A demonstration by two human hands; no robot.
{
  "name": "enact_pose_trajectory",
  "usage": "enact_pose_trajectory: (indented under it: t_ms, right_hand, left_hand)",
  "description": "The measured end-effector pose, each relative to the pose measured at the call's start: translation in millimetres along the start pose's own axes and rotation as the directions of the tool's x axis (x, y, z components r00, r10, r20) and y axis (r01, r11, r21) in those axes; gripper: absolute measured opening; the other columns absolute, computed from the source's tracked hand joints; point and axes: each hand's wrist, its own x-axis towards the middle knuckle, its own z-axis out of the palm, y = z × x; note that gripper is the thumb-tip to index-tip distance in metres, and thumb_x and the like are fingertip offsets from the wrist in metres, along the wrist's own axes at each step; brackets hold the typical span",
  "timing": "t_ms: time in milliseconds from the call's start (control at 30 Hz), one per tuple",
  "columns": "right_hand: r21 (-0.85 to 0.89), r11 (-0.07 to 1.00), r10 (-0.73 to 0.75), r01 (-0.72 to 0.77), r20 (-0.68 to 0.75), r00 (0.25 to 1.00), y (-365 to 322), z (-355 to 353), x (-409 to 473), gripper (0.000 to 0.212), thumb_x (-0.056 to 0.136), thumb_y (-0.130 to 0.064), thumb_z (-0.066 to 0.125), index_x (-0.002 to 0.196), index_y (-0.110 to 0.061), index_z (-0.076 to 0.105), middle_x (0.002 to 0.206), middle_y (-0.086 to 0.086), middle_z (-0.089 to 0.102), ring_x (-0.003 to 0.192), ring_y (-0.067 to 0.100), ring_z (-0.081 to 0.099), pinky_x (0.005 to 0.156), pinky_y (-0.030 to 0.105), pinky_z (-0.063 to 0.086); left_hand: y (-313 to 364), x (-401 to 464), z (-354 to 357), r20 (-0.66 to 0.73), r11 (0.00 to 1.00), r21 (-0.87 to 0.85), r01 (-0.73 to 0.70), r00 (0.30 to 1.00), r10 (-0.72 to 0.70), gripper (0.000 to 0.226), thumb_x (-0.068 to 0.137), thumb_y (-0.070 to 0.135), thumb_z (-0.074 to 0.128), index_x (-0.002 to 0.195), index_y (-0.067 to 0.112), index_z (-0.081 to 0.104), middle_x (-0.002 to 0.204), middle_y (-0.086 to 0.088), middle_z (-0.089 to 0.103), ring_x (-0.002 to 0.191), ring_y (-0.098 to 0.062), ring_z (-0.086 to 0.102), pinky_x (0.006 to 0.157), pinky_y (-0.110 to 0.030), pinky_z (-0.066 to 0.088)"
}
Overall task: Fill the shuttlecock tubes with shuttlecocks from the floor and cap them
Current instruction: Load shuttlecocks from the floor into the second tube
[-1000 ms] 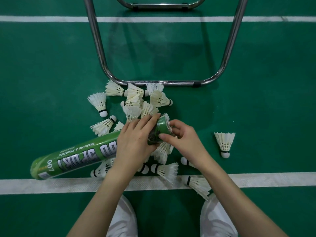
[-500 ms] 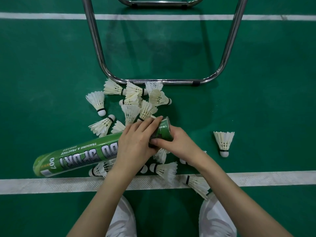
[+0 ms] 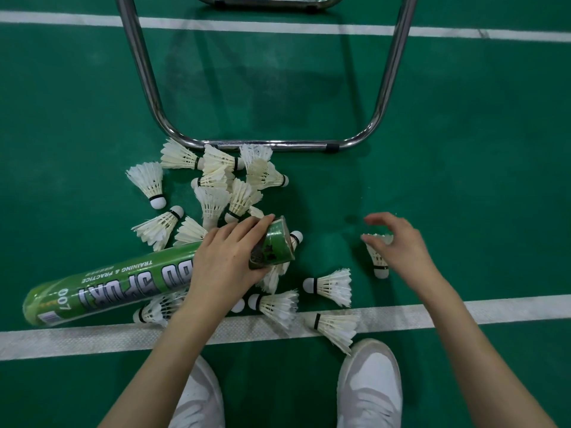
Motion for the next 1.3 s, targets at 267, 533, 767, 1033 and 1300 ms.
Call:
enact_pose_trajectory:
  t_ms: [267,533,767,1033,1300]
  right_hand:
    - [-0.221,0.975,0.024,-0.02,0.014,1.0,37,8,3,0.03,0.085,-0.009,0.063,0.115,-0.008,0.06,0.114,0.009,0.062,0.114,0.025,0.047,0.092,0.029,0.036]
    - [-0.38,0.925,-0.007,0.012,0.016,1.0,32,7,2,0.019,0.084,-0.02,0.065,0.099,-0.008,0.062,0.1,0.004,0.062,0.105,0.026,0.046,0.08,0.033,0.026]
    - [-0.075,0.997,0.036,-0.034,0.033,0.999,0,-3,-5,0.015,0.08,-0.019,0.069,0.078,-0.016,0.055,0.069,-0.005,0.056,0.072,0.02,0.053,0.064,0.028,0.034]
    - [0.431,0.902,0.017,0.008,-0.053,0.998,-55,16,-24,0.015,0.082,-0.017,0.068,0.075,-0.022,0.055,0.067,0.004,0.062,0.067,0.011,0.055,0.064,0.015,0.04]
    - [0.686,0.725,-0.048,-0.057,0.133,0.99,-85,55,-46,0.005,0.088,-0.01,0.06,0.087,-0.015,0.058,0.081,0.015,0.07,0.073,0.01,0.062,0.068,0.014,0.048]
  left_hand:
    - [2,0,2,-0.005,1.0,0.005,-0.014,1.0,0.014,0.085,0.055,0.037,0.086,0.13,0.02,0.052,0.118,-0.003,0.063,0.1,-0.027,0.061,0.083,-0.04,0.048]
    - [1,1,3,0.018,1.0,0.003,-0.004,1.0,0.004,0.087,0.053,0.036,0.087,0.131,0.022,0.05,0.118,-0.002,0.062,0.101,-0.028,0.061,0.084,-0.041,0.048]
    - [1,1,4,0.002,1.0,0.017,-0.011,1.0,0.011,0.089,0.05,0.037,0.088,0.13,0.021,0.052,0.115,-0.003,0.064,0.098,-0.027,0.062,0.082,-0.039,0.049]
    - [2,0,3,0.0,1.0,0.0,-0.02,1.0,0.02,0.085,0.054,0.041,0.084,0.13,0.021,0.051,0.116,-0.002,0.063,0.099,-0.027,0.061,0.081,-0.038,0.048]
    - [4,3,4,0.019,1.0,-0.016,-0.002,1.0,0.003,0.09,0.053,0.038,0.085,0.134,0.024,0.048,0.119,0.0,0.062,0.103,-0.025,0.06,0.084,-0.038,0.047]
